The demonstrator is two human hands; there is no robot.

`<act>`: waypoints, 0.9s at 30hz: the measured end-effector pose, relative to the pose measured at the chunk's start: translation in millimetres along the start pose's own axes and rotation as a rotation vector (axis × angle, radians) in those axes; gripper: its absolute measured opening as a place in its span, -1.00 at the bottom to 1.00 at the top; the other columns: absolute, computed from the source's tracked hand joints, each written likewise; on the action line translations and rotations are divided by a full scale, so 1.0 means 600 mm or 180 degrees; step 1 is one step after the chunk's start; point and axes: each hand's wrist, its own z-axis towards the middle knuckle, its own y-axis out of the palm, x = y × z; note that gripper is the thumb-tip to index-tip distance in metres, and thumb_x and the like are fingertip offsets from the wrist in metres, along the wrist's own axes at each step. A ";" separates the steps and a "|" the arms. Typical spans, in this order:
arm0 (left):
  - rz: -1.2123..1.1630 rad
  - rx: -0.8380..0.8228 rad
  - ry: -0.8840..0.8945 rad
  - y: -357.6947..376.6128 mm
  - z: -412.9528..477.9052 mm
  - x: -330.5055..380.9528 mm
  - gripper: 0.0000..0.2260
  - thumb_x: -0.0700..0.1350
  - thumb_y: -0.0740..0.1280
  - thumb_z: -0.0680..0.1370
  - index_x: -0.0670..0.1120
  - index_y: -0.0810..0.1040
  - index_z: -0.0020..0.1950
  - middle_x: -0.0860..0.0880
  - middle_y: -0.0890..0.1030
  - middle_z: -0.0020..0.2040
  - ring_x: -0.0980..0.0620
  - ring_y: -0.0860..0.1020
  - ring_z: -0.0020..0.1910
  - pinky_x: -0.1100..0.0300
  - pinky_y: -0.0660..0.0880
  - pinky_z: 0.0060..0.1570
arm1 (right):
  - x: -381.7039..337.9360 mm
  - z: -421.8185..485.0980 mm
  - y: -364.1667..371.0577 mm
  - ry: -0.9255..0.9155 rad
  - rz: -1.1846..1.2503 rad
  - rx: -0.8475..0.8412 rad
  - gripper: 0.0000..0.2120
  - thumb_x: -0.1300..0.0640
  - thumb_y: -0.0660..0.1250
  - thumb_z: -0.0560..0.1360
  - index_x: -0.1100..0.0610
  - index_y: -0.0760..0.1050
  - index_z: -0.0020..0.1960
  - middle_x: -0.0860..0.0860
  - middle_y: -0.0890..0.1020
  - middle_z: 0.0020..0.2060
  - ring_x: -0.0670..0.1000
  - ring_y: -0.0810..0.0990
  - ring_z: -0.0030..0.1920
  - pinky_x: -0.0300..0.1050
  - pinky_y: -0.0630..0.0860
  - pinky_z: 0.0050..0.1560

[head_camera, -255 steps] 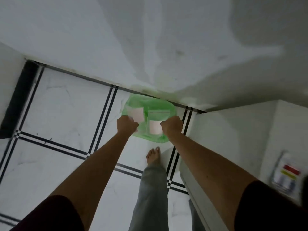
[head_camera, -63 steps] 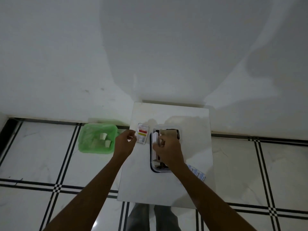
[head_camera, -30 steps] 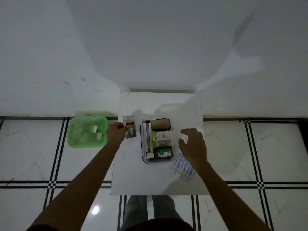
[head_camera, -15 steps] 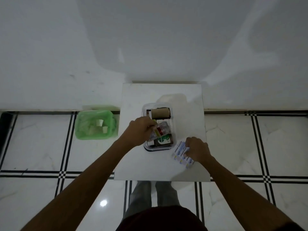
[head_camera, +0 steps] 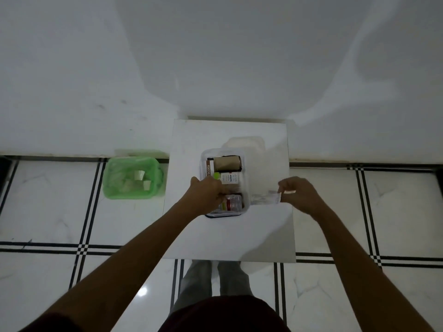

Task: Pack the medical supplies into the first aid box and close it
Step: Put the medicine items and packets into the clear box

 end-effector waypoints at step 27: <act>-0.1516 0.2089 -0.0290 0.016 -0.041 -0.063 -0.69 -0.09 0.20 0.44 -0.07 0.57 0.14 -0.05 0.57 0.13 -0.07 0.46 0.14 0.05 0.40 0.09 | -0.148 0.041 0.097 -0.1245 0.0314 -0.0396 -0.79 0.39 0.35 0.40 0.17 0.65 -0.06 -0.03 0.65 -0.11 -0.18 0.62 -0.12 -0.28 0.59 -0.08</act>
